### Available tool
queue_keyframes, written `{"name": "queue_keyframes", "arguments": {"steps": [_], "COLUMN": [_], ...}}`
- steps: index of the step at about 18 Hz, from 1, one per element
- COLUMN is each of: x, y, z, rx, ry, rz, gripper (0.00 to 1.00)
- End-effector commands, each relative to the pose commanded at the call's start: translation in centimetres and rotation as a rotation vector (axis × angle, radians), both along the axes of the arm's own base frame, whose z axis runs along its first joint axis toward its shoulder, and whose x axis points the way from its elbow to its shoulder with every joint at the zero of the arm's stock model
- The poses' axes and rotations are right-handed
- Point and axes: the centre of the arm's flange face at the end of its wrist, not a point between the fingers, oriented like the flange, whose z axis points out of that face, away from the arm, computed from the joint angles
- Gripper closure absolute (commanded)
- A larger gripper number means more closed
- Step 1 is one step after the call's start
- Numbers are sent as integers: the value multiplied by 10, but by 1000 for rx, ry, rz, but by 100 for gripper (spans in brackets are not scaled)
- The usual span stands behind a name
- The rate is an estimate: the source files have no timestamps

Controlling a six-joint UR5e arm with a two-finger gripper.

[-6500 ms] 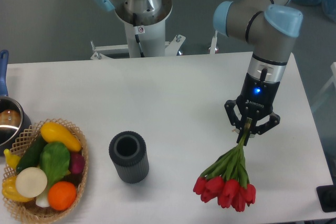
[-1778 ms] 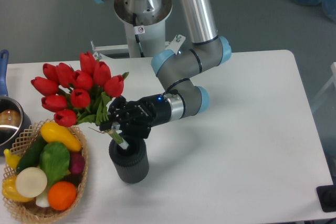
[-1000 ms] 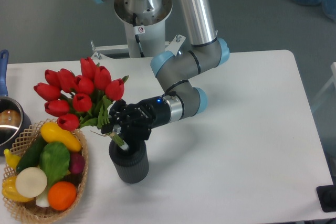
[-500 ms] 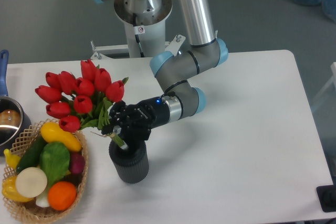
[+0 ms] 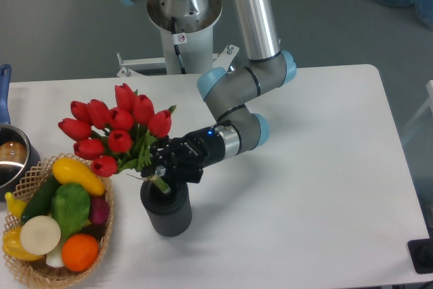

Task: Insert the flowers into the vase
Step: 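Push the stems deeper into the vase while tilting the bunch upright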

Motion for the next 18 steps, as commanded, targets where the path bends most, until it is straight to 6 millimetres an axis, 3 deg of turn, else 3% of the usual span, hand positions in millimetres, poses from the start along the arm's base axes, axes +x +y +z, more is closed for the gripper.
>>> {"name": "queue_keyframes", "arguments": {"steps": [6,18], "x": [-2,-2], "y": [0,1], "z": [-14,-17], "rx": [-1,-1], "ry": [5,7], "rz": [17,21], "gripper": [81,75]}}
